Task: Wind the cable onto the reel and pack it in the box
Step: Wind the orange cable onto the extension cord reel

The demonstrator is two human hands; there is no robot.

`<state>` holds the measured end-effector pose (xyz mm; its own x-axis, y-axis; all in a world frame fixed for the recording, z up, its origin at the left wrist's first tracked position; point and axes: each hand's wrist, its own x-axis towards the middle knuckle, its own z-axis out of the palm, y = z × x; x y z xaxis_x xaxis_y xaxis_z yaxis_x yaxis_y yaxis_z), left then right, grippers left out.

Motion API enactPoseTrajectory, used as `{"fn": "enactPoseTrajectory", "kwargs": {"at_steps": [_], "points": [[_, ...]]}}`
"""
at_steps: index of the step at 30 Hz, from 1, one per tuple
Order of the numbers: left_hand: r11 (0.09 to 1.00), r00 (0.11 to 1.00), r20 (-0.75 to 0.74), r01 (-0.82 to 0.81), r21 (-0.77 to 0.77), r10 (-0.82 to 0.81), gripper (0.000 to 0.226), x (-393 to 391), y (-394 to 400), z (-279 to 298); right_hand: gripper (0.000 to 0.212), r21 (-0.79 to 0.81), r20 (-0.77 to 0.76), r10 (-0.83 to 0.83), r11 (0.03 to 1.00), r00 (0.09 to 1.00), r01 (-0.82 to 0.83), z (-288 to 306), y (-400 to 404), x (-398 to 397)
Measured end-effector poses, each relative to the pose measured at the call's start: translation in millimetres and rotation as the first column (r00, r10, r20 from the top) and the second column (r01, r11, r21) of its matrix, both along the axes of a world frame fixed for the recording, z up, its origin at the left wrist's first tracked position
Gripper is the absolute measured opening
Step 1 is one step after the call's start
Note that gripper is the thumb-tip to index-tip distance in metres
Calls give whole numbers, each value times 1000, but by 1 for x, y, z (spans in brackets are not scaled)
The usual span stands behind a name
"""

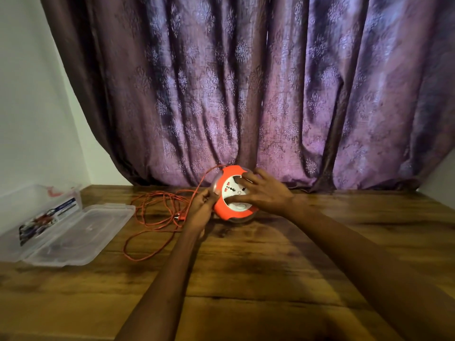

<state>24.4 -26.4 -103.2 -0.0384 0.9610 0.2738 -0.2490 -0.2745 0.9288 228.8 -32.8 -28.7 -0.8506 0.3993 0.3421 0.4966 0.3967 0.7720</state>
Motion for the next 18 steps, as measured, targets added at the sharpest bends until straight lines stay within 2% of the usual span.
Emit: {"fn": "enactPoseTrajectory", "kwargs": {"at_steps": [3, 5, 7, 9, 11, 12, 13, 14, 15, 16, 17, 18], "points": [[1000, 1000, 6, -25, 15, 25, 31, 4, 3, 2, 52, 70, -96, -39, 997, 995, 46, -7, 5, -3], [1000, 1000, -2, -15, 14, 15, 28, 6, 4, 3, 58, 65, -237, -95, 991, 967, 113, -9, 6, -5], [1000, 1000, -3, -2, -5, 2, 21, 10, 4, 1, 60, 37, -405, -139, 985, 904, 168, -12, 7, -9], [1000, 1000, -6, -10, -29, 9, 17, 18, 2, -3, 60, -28, -573, -196, 975, 796, 220, -15, 7, -17], [999, 999, -23, -27, -20, 27, 21, 26, -1, -5, 63, -211, -738, -333, 940, 587, 267, -16, 8, -30], [999, 998, -39, -47, 3, 47, 25, 29, -1, -6, 64, -338, -808, -412, 910, 422, 241, -16, 10, -36], [997, 996, -57, -72, 38, 74, 31, 30, 0, -7, 64, -483, -838, -501, 866, 217, 133, -15, 9, -43], [993, 993, -65, -97, 68, 102, 35, 31, 0, -7, 60, -575, -817, -576, 814, 6, -85, -12, 6, -49], [990, 990, -64, -119, 79, 124, 37, 30, 1, -6, 50, -551, -749, -637, 752, -183, -361, -9, 5, -54], [988, 989, -48, -136, 74, 140, 39, 30, 1, -6, 38, -439, -653, -686, 689, -322, -577, -9, 7, -58], [987, 988, -23, -149, 66, 150, 40, 29, 1, -6, 31, -331, -571, -714, 651, -405, -683, -9, 8, -60], [986, 988, -2, -155, 64, 156, 39, 28, 0, -6, 29, -266, -521, -727, 637, -448, -724, -11, 10, -61]]}}
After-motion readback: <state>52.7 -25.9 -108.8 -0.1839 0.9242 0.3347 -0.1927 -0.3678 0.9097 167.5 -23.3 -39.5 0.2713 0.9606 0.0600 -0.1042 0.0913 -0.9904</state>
